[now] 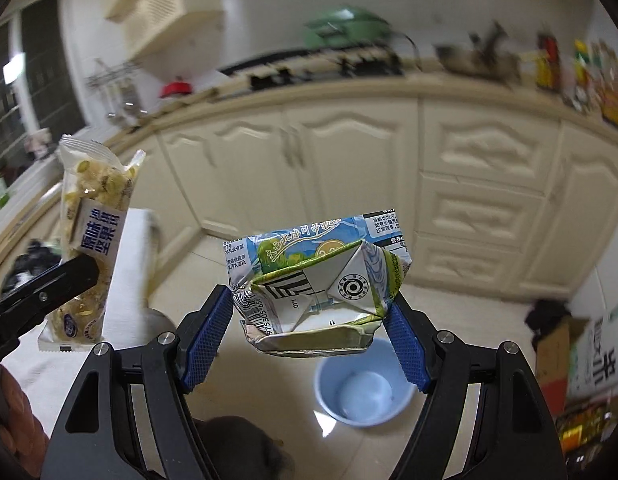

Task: Collect trash
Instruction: 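Carry both items to the blue bin and open both tools to drop them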

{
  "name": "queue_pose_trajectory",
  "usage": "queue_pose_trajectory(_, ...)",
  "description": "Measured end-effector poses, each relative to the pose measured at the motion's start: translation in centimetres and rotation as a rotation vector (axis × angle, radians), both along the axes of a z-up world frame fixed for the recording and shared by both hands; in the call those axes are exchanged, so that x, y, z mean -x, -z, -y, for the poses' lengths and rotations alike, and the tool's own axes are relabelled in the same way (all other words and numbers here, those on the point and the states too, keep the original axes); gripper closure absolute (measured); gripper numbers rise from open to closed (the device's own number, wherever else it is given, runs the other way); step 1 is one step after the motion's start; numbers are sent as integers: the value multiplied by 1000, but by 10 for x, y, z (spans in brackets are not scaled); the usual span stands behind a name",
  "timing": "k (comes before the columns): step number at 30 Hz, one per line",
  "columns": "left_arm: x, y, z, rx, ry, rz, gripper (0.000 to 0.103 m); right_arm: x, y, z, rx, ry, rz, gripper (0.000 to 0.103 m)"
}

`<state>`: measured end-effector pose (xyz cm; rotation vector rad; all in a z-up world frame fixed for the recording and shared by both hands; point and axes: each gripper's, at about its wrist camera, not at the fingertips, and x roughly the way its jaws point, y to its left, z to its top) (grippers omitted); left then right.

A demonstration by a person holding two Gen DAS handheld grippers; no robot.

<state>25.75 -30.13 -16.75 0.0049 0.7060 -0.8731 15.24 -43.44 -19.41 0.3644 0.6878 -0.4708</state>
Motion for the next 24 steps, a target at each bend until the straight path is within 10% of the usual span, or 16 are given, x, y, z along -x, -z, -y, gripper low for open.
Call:
queue_pose_trajectory(19,-137,161,164,-255,80,-336,72,-10,190,125,-299,123,-207,25)
queue_pose_trajectory(21,-147,172,173,-274,80,-357,66,-11,205,133,-313,146,-225,24)
queue_pose_trajectory(24,-156,180,188,-298,40,-331,28,-9,219,142,-344,169,-234,11)
